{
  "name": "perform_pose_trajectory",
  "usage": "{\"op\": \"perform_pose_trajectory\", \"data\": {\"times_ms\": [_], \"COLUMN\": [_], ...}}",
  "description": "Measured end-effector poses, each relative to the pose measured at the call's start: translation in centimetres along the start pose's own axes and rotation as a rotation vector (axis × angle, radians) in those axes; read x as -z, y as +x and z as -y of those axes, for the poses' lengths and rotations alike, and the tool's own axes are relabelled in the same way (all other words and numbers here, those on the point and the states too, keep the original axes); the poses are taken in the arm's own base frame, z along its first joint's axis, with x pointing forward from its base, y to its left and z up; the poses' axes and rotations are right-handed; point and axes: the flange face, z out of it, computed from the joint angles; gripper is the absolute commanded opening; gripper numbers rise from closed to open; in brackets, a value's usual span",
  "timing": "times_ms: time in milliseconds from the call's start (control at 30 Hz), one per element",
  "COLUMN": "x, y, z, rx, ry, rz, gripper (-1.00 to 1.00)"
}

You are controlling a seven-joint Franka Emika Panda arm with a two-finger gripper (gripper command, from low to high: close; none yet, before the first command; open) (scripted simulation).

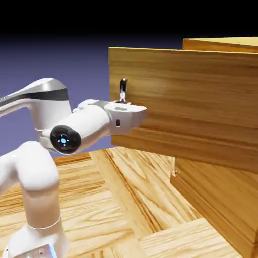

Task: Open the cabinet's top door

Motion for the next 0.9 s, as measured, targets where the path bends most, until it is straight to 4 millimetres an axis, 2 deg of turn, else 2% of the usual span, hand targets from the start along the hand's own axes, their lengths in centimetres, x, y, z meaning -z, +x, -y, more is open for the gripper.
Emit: {"op": "perform_pose_trajectory", "data": {"times_ms": [233, 533, 900], "x": [5.8, 13.8, 20.9], "y": [1.7, 5.2, 10.0], "z": [-1.7, -5.2, -10.0], "rx": [0.000, 0.000, 0.000], "ry": [0.095, 0.240, 0.390], "rz": [0.095, 0.240, 0.390], "gripper": [-1.00, -1.00, -1.00]}}
